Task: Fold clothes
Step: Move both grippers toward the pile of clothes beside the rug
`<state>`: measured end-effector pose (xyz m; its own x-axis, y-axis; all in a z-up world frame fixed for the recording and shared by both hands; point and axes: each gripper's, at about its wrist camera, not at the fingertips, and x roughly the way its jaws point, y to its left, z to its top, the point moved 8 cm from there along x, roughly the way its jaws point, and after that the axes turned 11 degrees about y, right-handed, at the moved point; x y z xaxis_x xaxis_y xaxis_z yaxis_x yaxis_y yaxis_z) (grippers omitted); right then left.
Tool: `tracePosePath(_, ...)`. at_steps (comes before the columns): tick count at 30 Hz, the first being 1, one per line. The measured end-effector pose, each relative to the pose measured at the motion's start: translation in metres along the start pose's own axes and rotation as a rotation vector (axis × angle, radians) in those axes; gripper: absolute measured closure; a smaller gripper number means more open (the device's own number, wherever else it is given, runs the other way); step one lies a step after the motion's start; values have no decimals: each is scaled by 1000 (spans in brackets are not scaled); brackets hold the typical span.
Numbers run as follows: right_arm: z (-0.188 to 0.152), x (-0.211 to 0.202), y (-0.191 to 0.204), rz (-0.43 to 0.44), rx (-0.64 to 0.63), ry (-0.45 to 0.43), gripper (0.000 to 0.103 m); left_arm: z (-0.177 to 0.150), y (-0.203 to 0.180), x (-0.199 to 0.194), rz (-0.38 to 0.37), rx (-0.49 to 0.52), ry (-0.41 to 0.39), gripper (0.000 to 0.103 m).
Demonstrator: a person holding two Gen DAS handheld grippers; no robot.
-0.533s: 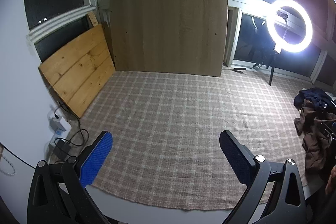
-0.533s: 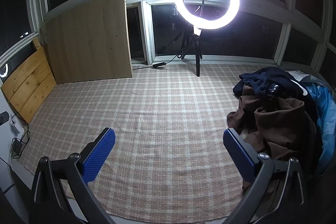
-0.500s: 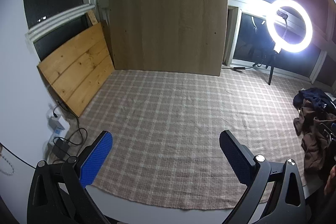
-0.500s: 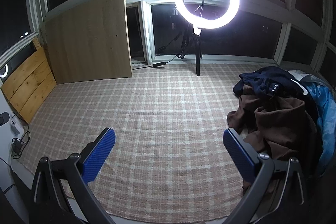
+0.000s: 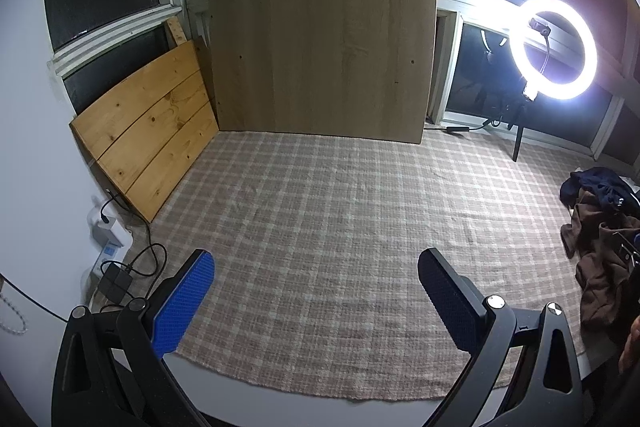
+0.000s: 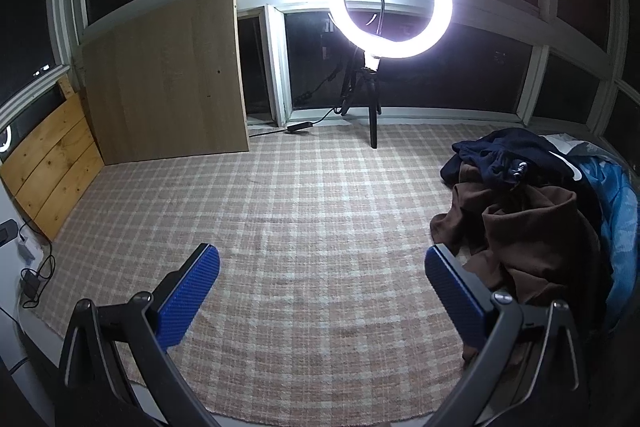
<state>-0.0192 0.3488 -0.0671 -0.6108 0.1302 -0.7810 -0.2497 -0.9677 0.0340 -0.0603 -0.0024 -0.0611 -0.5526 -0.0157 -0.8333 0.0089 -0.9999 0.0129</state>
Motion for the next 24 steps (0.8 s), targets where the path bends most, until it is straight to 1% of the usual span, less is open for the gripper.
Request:
tracePosePath(7,-2,-4,-7,-37,37,-2,0,-1,-6,5,1,35,-6,1)
tracePosePath(15,-7,-13,-29,-95,117,-1,0,2,-22,9,-41,84,-7,1)
tracePosePath(24,-15,-25,-52,-153,182,-2,0,4,-54,12,-93,170,-4,1)
